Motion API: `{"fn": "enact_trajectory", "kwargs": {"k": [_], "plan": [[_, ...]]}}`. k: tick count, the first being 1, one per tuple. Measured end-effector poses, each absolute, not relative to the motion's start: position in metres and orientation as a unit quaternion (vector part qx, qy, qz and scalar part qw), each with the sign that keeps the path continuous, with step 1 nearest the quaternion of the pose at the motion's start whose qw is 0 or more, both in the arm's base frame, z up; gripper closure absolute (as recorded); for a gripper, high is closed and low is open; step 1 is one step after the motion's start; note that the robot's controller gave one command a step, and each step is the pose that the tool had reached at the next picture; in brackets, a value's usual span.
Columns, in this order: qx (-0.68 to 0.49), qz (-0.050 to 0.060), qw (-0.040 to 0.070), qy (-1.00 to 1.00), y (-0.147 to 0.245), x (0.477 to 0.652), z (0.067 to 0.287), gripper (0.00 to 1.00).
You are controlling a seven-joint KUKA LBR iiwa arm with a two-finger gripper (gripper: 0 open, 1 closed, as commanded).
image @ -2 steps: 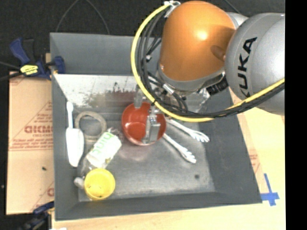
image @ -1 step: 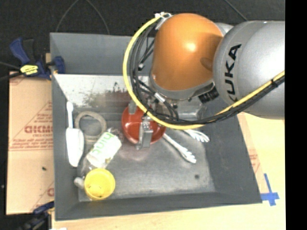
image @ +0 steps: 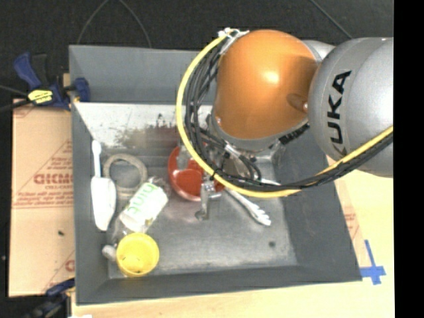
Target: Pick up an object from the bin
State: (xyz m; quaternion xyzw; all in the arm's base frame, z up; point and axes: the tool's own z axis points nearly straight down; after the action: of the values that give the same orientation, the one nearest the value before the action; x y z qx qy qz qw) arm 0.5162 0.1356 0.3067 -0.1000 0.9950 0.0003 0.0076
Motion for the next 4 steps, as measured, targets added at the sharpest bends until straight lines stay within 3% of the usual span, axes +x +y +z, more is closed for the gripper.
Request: {"fn": "enact_trajectory", "kwargs": {"k": [1,2,3,4], "plan": [[-0.010,0.001,0.001,1.000,0.141,0.536,0.241,0.00],[-0.134,0.001,0.013,0.991,0.139,0.486,0.275,0.00],[-0.121,0.001,0.009,0.993,0.138,0.492,0.281,0.00],[-0.100,0.002,0.014,0.995,0.133,0.496,0.291,0.00]]}}
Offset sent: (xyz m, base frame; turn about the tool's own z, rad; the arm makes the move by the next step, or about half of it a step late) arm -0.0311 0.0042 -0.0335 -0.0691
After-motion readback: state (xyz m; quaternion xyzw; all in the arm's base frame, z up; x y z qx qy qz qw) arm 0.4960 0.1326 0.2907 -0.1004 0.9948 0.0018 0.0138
